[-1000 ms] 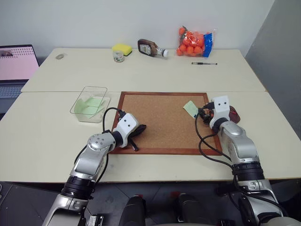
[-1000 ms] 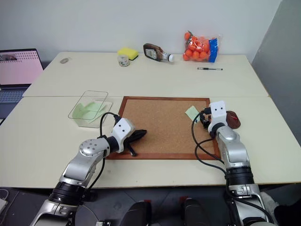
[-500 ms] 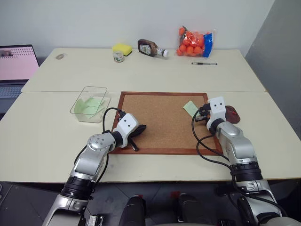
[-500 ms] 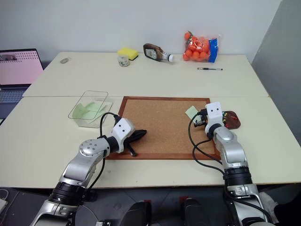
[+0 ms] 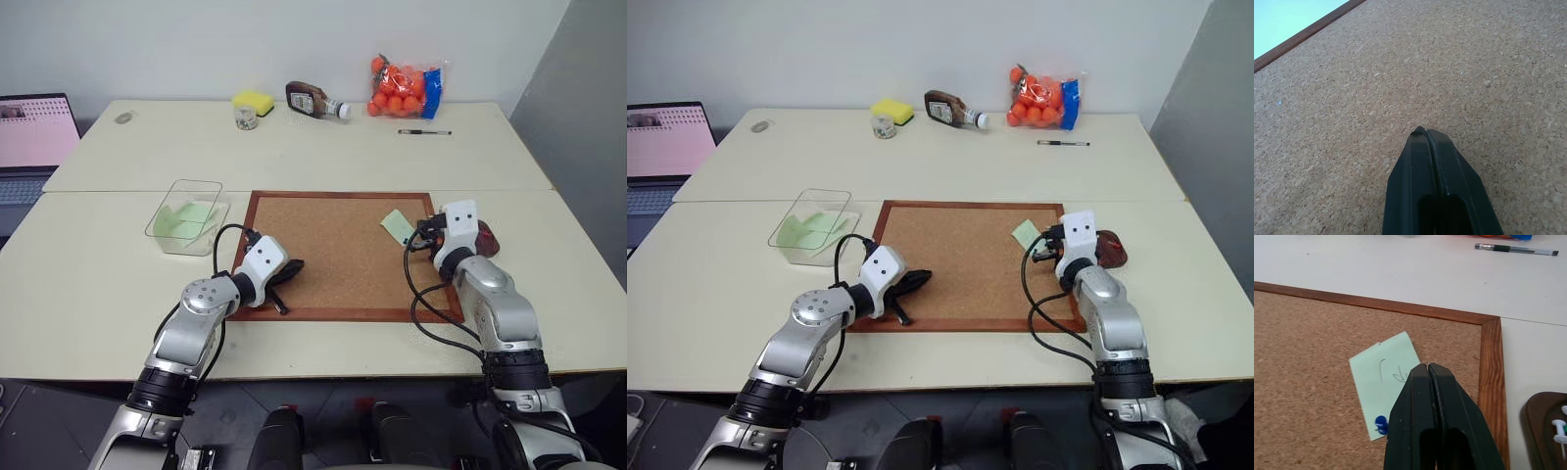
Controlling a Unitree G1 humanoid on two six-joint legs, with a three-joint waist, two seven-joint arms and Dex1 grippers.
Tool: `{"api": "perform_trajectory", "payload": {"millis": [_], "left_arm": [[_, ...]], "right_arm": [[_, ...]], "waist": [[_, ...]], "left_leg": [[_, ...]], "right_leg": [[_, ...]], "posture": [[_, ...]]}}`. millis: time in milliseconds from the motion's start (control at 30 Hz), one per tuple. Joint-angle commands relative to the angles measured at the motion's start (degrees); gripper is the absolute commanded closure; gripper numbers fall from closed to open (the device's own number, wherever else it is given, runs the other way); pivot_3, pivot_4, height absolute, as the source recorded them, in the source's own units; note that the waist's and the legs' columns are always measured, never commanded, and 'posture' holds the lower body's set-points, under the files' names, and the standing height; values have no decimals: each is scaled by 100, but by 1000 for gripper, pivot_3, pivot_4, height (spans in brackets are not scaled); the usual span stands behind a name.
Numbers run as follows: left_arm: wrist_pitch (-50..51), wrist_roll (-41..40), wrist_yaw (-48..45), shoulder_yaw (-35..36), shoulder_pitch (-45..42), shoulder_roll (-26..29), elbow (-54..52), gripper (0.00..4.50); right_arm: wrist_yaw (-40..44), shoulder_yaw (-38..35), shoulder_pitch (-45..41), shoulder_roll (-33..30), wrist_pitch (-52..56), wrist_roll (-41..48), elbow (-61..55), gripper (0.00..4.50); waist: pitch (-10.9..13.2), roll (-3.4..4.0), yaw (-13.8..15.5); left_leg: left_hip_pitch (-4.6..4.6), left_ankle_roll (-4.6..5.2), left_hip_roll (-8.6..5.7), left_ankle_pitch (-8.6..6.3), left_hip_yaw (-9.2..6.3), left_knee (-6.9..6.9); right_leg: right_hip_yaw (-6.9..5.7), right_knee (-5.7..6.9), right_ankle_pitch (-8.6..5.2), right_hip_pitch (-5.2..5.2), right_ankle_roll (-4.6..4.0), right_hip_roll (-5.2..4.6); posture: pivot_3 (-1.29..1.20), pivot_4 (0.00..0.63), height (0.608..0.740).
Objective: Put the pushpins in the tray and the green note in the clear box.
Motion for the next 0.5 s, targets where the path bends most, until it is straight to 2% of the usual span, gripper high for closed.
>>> {"api": "perform_trajectory", "payload": {"millis": [33,100,267,500], "left_arm": [[112,134,-39,-153,136,45,99,4500],[106,137,-39,-157,135,44,101,4500],[105,145,-35,-160,137,47,96,4500],[109,149,-30,-161,145,49,85,4500]], "right_arm": [[-21,-99,8,-1,-9,78,-277,4289],[-70,-101,-28,-10,-18,23,-214,4033],[-126,14,-166,-61,86,-141,12,2929],[-174,-16,-307,-74,9,-224,402,2878]], "waist": [[0,0,0],[0,0,0],[0,0,0],[0,0,-2]], "left_leg": [[0,0,0,0,0,0],[0,0,0,0,0,0],[0,0,0,0,0,0],[0,0,0,0,0,0]], "right_leg": [[0,0,0,0,0,0],[0,0,0,0,0,0],[0,0,0,0,0,0],[0,0,0,0,0,0]], "posture": [[0,150,740],[0,150,740],[0,150,740],[0,150,740]]}}
